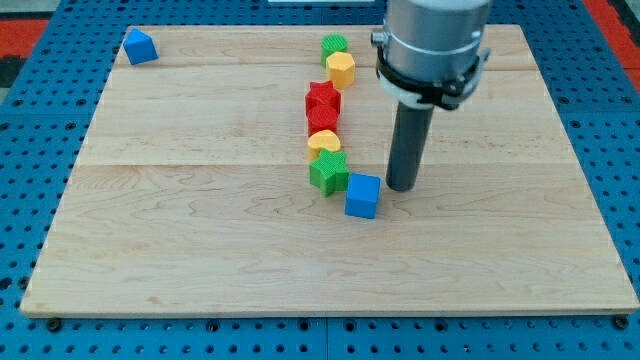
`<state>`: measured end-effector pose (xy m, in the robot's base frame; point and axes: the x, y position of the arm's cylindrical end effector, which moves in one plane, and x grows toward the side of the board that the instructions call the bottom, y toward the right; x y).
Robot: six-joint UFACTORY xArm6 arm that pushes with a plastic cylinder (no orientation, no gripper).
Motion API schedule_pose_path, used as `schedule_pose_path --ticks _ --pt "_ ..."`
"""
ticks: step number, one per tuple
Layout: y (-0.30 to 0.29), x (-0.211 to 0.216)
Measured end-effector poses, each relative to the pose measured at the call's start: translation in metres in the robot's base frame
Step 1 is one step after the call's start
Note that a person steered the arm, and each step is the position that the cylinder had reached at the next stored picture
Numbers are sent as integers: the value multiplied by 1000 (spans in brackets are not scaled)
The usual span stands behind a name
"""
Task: Push the blue cube into the green star
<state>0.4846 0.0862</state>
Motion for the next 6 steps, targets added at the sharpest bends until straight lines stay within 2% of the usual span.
schedule_pose_path --ticks 2,4,5,6 --pt "-3 16" --pt "-41 31" --pt "-36 39" --pt "-26 10"
